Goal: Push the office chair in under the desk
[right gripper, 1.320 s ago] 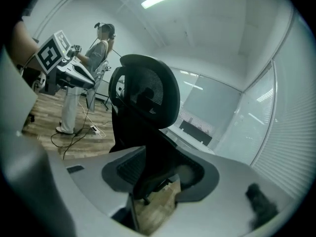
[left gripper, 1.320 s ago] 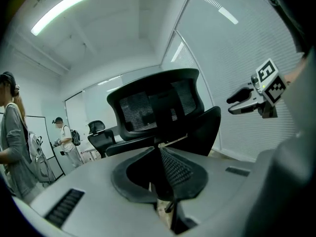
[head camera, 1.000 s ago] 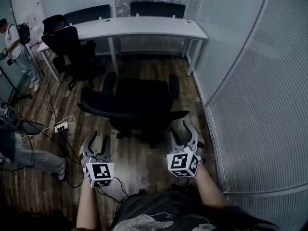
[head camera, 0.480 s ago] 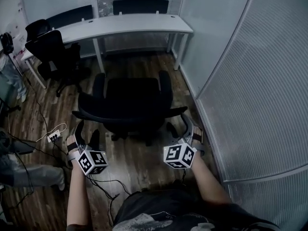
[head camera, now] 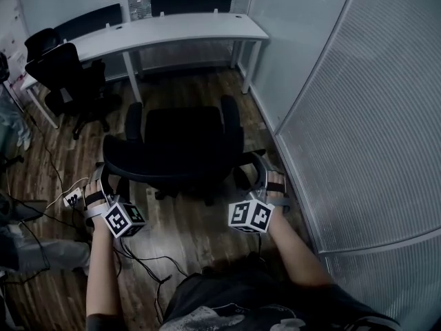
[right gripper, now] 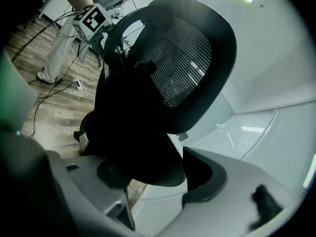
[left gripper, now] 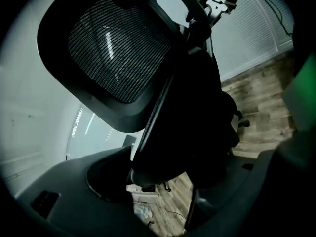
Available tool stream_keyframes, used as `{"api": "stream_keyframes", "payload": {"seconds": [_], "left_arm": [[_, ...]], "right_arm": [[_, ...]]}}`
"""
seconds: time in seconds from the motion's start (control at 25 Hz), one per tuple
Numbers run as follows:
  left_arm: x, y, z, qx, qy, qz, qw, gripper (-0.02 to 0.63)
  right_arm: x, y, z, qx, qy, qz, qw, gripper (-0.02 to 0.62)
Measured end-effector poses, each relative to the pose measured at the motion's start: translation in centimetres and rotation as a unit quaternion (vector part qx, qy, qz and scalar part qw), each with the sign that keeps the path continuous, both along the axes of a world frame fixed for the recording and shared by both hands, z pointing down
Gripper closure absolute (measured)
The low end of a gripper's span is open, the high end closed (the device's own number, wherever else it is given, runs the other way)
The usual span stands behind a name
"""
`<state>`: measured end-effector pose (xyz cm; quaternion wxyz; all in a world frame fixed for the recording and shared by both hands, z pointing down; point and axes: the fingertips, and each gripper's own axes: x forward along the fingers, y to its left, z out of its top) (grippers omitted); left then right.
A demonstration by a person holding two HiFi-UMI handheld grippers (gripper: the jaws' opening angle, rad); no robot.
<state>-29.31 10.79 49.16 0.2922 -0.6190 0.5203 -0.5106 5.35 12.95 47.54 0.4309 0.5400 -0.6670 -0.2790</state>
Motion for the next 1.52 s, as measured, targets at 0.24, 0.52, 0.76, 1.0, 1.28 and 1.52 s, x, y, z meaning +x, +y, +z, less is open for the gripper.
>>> {"api": "stream_keyframes", "payload": {"seconds": [0.24,0.52,0.76,1.0,1.28,1.52], "left_arm": [[0.4,-1.6,-0.1,0.008,0.001,-0.012,0.9999,0.292],[0.8,-1.6,-0.4,0.005,-0.007,0.009,0.9999,0.366],[1.3,-2.1,-0.2,-0.001,-0.006,0.015,0.9999,0.368],[2.4,-3.9,-0.2,-0.003,-0.009,0.012,0.9999,0.369],[2.3,-7.8,0.0,-0.014,-0.011,0.001,0.9998,0.368],[2.4,-11.8,0.2,-0.022,-0.01,-0.01,0.9997,0.368]], "right_arm": [[0.3,-1.4,0.5,0.017,0.054,-0.001,0.998,0.334],[0.8,-1.1,0.2,0.046,0.078,-0.01,0.996,0.353],[1.3,-2.1,0.6,0.013,0.077,0.004,0.997,0.354],[2.4,-4.5,0.6,-0.015,0.078,0.004,0.997,0.354],[2.4,-8.3,0.4,-0.011,0.07,0.001,0.998,0.354],[2.4,-12.3,0.5,-0.014,0.065,-0.007,0.998,0.354]]}}
